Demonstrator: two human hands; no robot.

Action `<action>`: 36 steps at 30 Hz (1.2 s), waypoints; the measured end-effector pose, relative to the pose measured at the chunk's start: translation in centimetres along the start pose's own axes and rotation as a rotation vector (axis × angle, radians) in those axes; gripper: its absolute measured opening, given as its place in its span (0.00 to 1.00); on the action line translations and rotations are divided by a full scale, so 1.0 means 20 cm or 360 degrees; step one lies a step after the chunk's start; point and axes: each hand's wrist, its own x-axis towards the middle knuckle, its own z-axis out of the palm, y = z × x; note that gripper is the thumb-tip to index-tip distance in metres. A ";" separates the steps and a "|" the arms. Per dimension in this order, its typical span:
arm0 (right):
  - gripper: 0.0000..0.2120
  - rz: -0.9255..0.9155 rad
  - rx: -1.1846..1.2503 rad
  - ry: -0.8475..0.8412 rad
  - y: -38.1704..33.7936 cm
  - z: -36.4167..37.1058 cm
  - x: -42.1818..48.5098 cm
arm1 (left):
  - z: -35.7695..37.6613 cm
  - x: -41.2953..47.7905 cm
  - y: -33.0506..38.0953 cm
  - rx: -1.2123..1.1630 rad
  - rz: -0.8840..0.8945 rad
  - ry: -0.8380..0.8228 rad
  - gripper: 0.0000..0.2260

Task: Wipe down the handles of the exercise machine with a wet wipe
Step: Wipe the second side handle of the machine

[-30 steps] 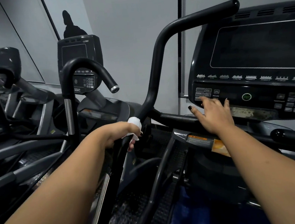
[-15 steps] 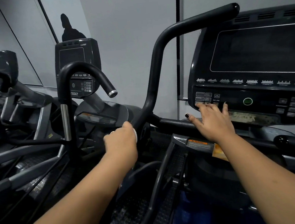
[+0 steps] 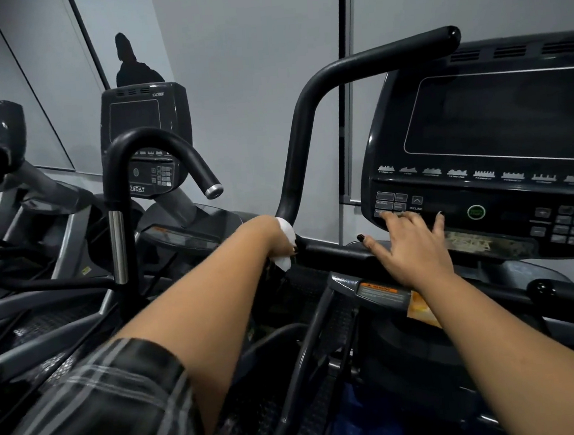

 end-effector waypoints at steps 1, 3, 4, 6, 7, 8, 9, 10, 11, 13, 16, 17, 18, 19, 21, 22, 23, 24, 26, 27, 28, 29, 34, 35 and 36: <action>0.40 0.0001 0.0000 0.0007 0.00 0.00 0.00 | 0.00 -0.01 -0.04 -0.0147 0.0044 -0.0131 0.10; 0.41 -0.0002 0.0012 0.0014 0.00 0.00 -0.01 | 0.01 -0.04 -0.15 -0.0462 0.0047 -0.0248 0.14; 0.41 -0.0012 0.0017 0.0011 0.01 0.00 -0.01 | 0.02 -0.07 -0.20 -0.0571 0.0011 -0.0254 0.17; 0.40 -0.0050 0.0004 -0.0011 0.01 -0.01 -0.02 | 0.05 -0.12 -0.29 -0.0737 0.0024 -0.0258 0.21; 0.38 -0.0088 -0.0028 -0.0030 0.01 -0.02 -0.04 | 0.07 -0.14 -0.33 -0.0809 0.0050 -0.0261 0.22; 0.37 -0.0136 -0.0069 -0.0052 0.00 -0.02 -0.05 | 0.08 -0.19 -0.36 -0.0874 0.0062 -0.0273 0.22; 0.35 -0.0185 -0.0103 -0.0074 -0.01 -0.02 -0.06 | 0.10 -0.23 -0.40 -0.0960 0.0084 -0.0280 0.21; 0.34 -0.0217 -0.0111 -0.0085 -0.03 -0.02 -0.09 | 0.12 -0.27 -0.43 -0.1051 0.0102 -0.0280 0.21; 0.34 -0.0227 -0.0077 -0.0067 -0.05 -0.02 -0.12 | 0.15 -0.31 -0.47 -0.1150 0.0118 -0.0277 0.21; 0.33 -0.0218 0.0097 0.0046 -0.12 -0.02 -0.20 | 0.22 -0.40 -0.52 -0.1320 0.0157 -0.0260 0.21; 0.31 -0.0170 0.0430 0.0177 -0.25 -0.03 -0.35 | 0.28 -0.50 -0.57 -0.1383 0.0255 -0.0158 0.23; 0.30 -0.0142 0.0546 0.0204 -0.30 -0.03 -0.40 | 0.30 -0.52 -0.57 -0.1392 0.0302 -0.0122 0.23; 0.30 -0.0112 0.0661 0.0223 -0.34 -0.03 -0.46 | 0.32 -0.53 -0.58 -0.1386 0.0391 -0.0078 0.23; 0.29 -0.0084 0.0766 0.0232 -0.37 -0.03 -0.51 | 0.33 -0.53 -0.58 -0.1383 0.0539 -0.0014 0.22; 0.29 -0.0042 0.0918 0.0209 -0.42 -0.02 -0.59 | 0.38 -0.54 -0.61 -0.1295 0.0816 0.0131 0.18; 0.29 -0.0032 0.0977 0.0185 -0.44 -0.02 -0.63 | 0.41 -0.53 -0.64 -0.1248 0.0860 0.0184 0.17; 0.29 -0.0029 0.1038 0.0156 -0.45 -0.02 -0.66 | 0.46 -0.52 -0.67 -0.1243 0.0830 0.0239 0.15; 0.29 -0.0031 0.1101 0.0125 -0.46 -0.02 -0.68 | 0.49 -0.53 -0.69 -0.1234 0.0726 0.0325 0.12; 0.28 -0.0041 0.1214 0.0062 -0.46 -0.03 -0.72 | 0.55 -0.56 -0.71 -0.1136 0.0493 0.0505 0.12; 0.26 -0.0046 0.1266 0.0027 -0.47 -0.03 -0.73 | 0.57 -0.59 -0.71 -0.1002 0.0337 0.0576 0.15; 0.24 -0.0048 0.1305 -0.0012 -0.47 -0.03 -0.75 | 0.59 -0.61 -0.69 -0.0844 0.0252 0.0648 0.16; 0.22 -0.0046 0.1323 -0.0047 -0.47 -0.03 -0.77 | 0.60 -0.64 -0.67 -0.0704 0.0217 0.0715 0.17; 0.19 -0.0064 0.1270 -0.0205 -0.51 0.00 -0.84 | 0.54 -0.59 -0.53 -0.0260 0.0107 0.1028 0.18; 0.20 -0.0083 0.1261 -0.0225 -0.52 0.01 -0.85 | 0.50 -0.57 -0.50 -0.0253 0.0035 0.0982 0.16; 0.20 -0.0103 0.1254 -0.0236 -0.53 0.01 -0.86 | 0.45 -0.53 -0.46 -0.0247 -0.0048 0.0921 0.15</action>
